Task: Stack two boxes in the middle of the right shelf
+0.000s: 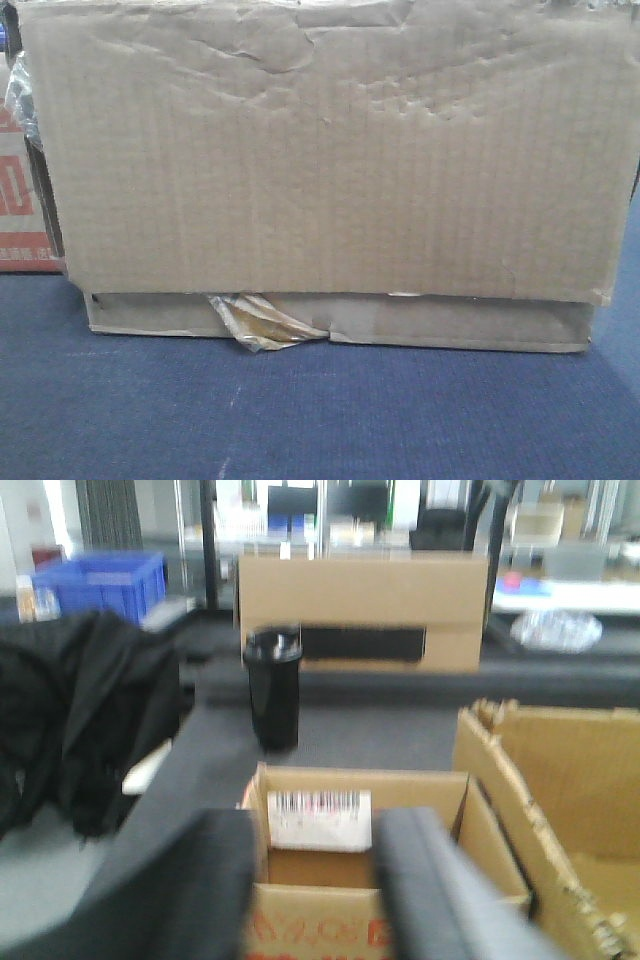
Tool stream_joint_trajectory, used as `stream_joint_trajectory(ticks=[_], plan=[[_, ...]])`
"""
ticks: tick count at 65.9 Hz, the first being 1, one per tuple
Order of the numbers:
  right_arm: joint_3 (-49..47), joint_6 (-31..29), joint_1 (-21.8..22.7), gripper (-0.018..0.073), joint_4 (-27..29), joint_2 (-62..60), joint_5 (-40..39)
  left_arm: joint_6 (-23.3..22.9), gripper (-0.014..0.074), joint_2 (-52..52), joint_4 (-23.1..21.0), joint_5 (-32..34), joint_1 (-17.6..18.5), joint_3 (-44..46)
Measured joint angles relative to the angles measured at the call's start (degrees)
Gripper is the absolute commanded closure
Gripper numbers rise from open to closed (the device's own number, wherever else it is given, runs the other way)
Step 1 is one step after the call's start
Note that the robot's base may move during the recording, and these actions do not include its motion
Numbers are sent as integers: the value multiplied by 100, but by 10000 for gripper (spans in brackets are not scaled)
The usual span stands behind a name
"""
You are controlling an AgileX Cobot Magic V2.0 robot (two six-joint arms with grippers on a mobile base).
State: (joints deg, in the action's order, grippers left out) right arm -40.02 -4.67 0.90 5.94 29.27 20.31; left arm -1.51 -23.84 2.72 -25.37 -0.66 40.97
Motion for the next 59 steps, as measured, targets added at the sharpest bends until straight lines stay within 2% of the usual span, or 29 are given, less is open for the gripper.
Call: stream_joint_trajectory(ticks=[7, 11, 23, 35, 49, 59], plan=[[0, 0, 0, -3, 0, 437, 39, 0, 49, -387, 49, -40, 63, -2], [0, 0, 0, -9, 0, 594, 69, 0, -8, -563, 130, -52, 165, -2], [0, 0, 0, -9, 0, 762, 92, 0, -3, -1128, 251, -552, 444, 379], [-3, 0, 0, -9, 0, 762, 92, -118, -3, -2232, 251, -1537, 505, 1573], [-3, 0, 0, -9, 0, 762, 25, -158, -3, -3816, 249, -2512, 505, 3311], [-3, 0, 0, -9, 0, 762, -64, 224, -3, -5054, 114, -3369, 204, 4591]])
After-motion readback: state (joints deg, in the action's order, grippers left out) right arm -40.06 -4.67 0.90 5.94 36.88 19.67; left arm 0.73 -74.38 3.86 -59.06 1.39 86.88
